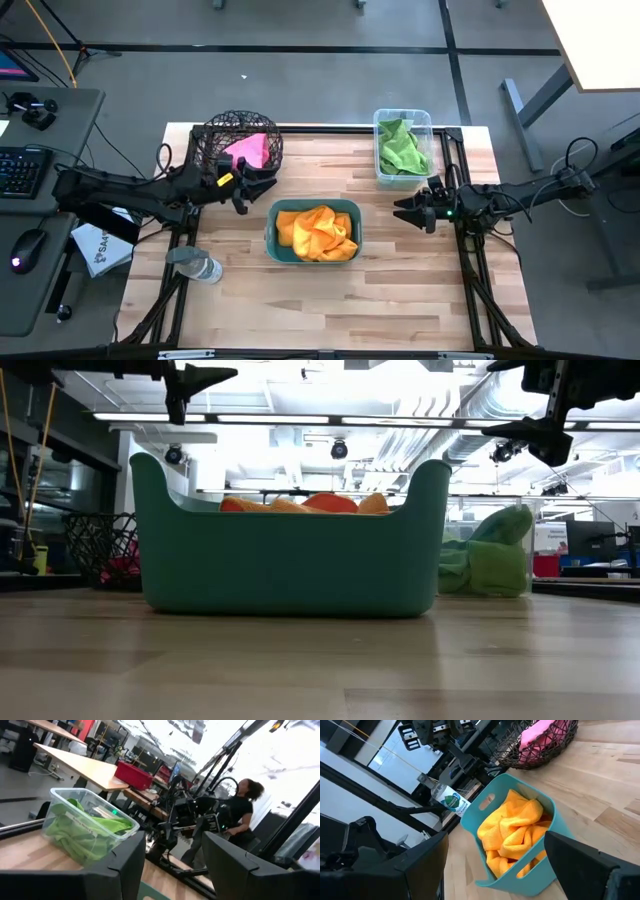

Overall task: Sort microfiber towel by color & place in baskets
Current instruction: Return to Home Position

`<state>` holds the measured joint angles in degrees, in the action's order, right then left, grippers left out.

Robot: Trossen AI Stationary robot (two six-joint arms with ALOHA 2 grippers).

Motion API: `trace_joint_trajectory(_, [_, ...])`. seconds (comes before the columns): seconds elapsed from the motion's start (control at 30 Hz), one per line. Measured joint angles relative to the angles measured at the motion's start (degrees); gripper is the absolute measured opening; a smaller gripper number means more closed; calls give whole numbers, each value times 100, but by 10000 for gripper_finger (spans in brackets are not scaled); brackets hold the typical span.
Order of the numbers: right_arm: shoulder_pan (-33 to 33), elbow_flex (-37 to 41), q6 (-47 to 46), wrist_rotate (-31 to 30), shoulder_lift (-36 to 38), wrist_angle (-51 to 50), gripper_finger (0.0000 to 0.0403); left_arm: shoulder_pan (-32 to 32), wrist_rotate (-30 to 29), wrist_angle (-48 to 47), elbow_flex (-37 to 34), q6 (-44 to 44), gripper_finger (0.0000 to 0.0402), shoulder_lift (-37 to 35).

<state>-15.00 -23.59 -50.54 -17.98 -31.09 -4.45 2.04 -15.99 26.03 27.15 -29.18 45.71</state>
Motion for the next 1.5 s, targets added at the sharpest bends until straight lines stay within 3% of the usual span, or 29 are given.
trace_joint_trajectory(0.4, [0, 0, 124, 151, 0, -4, 326, 193, -61, 1040, -613, 125, 134, 0])
trace_joint_trajectory(0.77, [0, -2, 143, 208, 0, -4, 326, 526, -284, 2514, -1624, 526, 9, 2])
trace_joint_trajectory(1.2, [0, -2, 108, 210, 0, -7, 326, 510, -548, 3770, -2645, 980, 0, 2])
trace_joint_trajectory(1.5, [0, -2, 55, 210, -2, -101, 326, 522, -466, 3740, -2652, 977, 0, -28])
